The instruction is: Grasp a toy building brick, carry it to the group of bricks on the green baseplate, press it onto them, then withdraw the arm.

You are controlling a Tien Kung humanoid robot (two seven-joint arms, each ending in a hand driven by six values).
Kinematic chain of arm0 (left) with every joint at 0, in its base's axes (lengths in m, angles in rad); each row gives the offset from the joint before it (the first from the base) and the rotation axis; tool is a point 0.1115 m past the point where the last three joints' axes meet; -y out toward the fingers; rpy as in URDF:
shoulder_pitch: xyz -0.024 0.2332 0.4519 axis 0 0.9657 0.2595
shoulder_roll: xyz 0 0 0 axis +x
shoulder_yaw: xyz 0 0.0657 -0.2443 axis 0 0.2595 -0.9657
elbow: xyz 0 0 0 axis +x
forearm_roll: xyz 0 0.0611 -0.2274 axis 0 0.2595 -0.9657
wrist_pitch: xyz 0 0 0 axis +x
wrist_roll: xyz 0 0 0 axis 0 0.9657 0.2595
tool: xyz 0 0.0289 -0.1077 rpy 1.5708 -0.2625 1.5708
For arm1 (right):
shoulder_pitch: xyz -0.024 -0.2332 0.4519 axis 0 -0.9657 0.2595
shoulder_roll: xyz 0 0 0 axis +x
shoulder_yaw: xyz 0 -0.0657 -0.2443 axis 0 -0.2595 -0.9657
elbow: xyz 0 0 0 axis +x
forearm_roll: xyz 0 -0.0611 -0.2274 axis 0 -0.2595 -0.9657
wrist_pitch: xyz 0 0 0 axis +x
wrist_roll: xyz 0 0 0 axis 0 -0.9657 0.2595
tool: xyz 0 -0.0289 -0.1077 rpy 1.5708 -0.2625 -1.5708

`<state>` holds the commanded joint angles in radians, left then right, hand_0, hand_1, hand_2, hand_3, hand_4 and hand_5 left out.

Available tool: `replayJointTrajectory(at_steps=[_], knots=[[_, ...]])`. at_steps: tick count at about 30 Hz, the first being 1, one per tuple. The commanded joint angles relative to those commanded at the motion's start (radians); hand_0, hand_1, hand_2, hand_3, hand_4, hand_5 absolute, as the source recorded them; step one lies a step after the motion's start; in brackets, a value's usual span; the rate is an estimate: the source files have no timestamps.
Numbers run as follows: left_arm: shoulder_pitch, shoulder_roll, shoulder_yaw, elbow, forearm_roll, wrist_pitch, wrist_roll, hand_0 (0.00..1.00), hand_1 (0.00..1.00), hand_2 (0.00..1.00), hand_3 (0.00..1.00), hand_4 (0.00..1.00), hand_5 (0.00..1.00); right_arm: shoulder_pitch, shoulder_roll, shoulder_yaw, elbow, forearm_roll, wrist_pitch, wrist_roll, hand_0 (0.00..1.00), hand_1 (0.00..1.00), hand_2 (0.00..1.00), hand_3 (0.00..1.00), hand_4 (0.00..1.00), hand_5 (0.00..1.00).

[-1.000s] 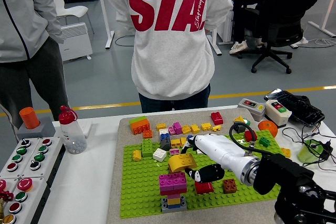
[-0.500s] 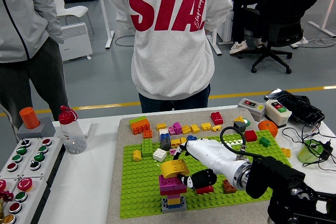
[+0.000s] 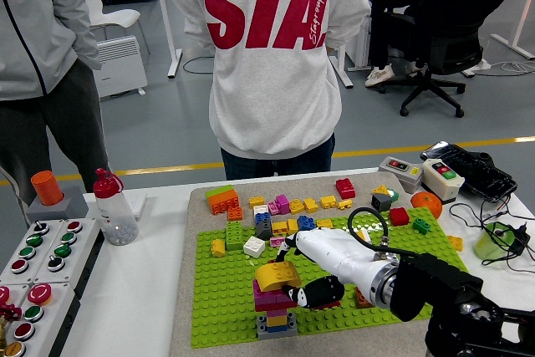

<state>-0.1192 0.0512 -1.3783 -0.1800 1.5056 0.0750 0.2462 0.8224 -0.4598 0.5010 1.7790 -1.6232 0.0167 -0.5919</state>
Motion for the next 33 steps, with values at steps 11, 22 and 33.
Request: replayJointTrajectory(at_steps=[11,22,33], knots=[[-0.001,0.0,0.003,0.0,-0.002,0.001,-0.001,0.653,0.687,0.673,0.572,0.282,0.998,0.009,0.008,-0.011,0.0,-0.002,0.012,-0.007,0.915,0.764,0.808,0.567,0.498,0.225],[-0.001,0.001,0.008,0.0,-0.006,0.002,-0.001,0.653,0.687,0.673,0.572,0.282,0.998,0.014,0.021,-0.018,0.0,-0.005,0.018,-0.012,0.915,0.765,0.812,0.571,0.5,0.225],[-0.001,0.001,0.011,0.0,-0.008,0.003,-0.002,0.653,0.687,0.672,0.572,0.282,0.998,0.015,0.028,-0.017,0.0,-0.006,0.021,-0.012,0.915,0.77,0.825,0.606,0.502,0.233]])
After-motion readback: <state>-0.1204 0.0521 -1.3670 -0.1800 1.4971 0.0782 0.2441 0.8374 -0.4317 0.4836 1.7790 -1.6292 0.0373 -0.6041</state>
